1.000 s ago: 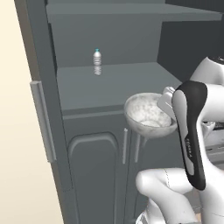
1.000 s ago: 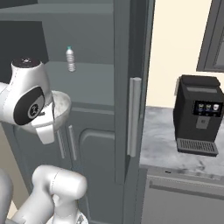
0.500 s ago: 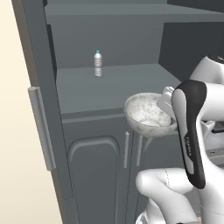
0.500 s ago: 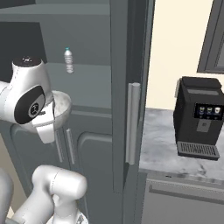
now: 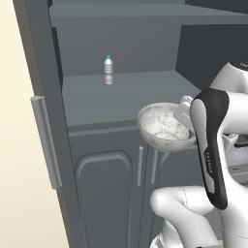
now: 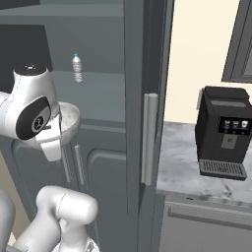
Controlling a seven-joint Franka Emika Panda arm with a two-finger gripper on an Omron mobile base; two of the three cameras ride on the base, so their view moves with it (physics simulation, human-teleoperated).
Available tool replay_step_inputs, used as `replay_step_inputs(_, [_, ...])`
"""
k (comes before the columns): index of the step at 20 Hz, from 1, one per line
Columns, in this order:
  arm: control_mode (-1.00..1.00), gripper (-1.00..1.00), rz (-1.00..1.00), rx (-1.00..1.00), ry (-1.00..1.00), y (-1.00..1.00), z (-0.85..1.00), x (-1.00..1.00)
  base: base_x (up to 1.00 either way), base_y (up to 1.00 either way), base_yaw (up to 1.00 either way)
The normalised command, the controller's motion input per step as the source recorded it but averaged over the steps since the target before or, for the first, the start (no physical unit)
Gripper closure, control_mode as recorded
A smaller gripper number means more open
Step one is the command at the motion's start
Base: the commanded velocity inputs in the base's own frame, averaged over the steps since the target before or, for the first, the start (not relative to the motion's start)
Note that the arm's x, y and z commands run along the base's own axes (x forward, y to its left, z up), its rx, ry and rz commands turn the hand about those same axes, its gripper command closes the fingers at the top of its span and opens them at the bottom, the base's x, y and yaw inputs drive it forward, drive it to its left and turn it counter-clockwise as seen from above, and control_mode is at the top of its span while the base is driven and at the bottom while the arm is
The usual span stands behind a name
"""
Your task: Pick the mug and place it in the sink. Pick the bowl and place it in the open cabinet and then close the cabinet.
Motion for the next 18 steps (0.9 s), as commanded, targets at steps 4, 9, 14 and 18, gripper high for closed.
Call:
replay_step_inputs(4, [-1.00, 1.00, -0.06, 0.00, -0.01, 0.02, 0.00, 0.00, 0.00, 0.00, 0.00])
replay_step_inputs(9, [-1.00, 1.00, -0.30, 0.16, -0.10, -0.32, 0.20, 0.02, 0.00, 0.00, 0.00])
replay_step_inputs(14, [-1.00, 1.00, -0.25, 0.00, -0.06, -0.03, 0.24, 0.10, 0.00, 0.00, 0.00])
replay_step_inputs(18, [-1.00, 1.00, -0.17, -0.09, 0.00, 0.03, 0.29, 0.32, 0.00, 0.00, 0.00])
